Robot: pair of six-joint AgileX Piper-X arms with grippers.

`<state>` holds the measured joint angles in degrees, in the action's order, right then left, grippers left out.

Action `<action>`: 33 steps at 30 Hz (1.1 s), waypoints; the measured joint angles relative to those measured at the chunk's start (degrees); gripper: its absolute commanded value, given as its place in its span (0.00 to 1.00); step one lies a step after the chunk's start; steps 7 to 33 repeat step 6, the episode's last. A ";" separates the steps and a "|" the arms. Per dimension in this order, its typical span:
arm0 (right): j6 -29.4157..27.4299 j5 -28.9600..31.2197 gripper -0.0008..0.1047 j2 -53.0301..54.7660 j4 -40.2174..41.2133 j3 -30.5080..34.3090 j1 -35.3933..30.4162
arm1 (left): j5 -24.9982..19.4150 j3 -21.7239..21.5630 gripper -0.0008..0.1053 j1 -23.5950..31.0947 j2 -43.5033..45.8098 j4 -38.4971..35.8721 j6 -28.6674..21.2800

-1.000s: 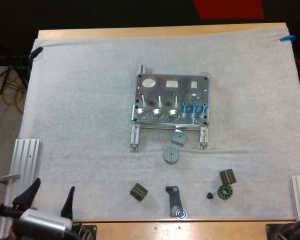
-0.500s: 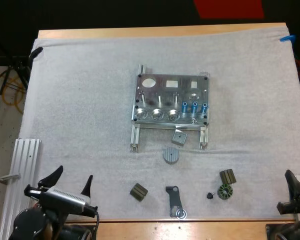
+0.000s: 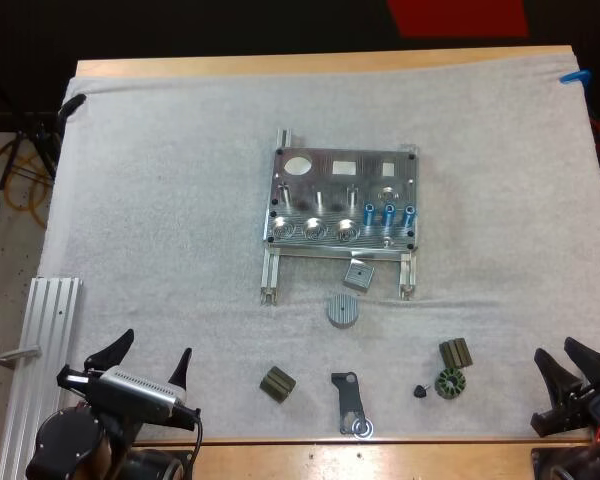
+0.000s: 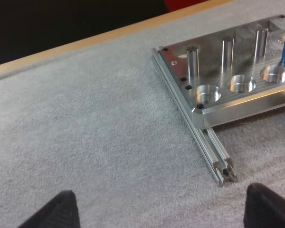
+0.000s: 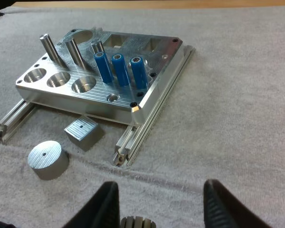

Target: Load cells from right to left

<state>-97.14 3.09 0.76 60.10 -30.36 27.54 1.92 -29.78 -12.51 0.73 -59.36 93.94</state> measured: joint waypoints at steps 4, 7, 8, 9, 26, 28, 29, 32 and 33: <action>-0.11 -0.22 0.40 0.00 0.00 0.00 0.00 | 0.00 0.28 0.66 0.00 0.00 0.04 0.00; -0.11 -0.19 0.40 0.00 0.00 0.00 0.00 | 0.00 0.28 0.66 0.00 0.00 0.04 0.00; -0.11 -0.19 0.40 0.00 0.00 0.00 0.00 | 0.00 0.28 0.66 0.00 0.00 0.04 0.00; -0.11 -0.19 0.40 0.00 0.00 0.00 0.00 | 0.00 0.28 0.66 0.00 0.00 0.04 0.00; -0.11 -0.19 0.40 0.00 0.00 0.00 0.00 | 0.00 0.28 0.66 0.00 0.00 0.04 0.00; -0.11 -0.19 0.40 0.00 0.00 0.00 0.00 | 0.00 0.28 0.66 0.00 0.00 0.04 0.00; -0.11 -0.19 0.40 0.00 0.00 0.00 0.00 | 0.00 0.28 0.66 0.00 0.00 0.04 0.00; -0.11 -0.19 0.40 0.00 0.00 0.00 0.00 | 0.00 0.28 0.66 0.00 0.00 0.04 0.00; -0.11 -0.19 0.40 0.00 0.00 0.00 0.00 | 0.00 0.28 0.66 0.00 0.00 0.04 0.00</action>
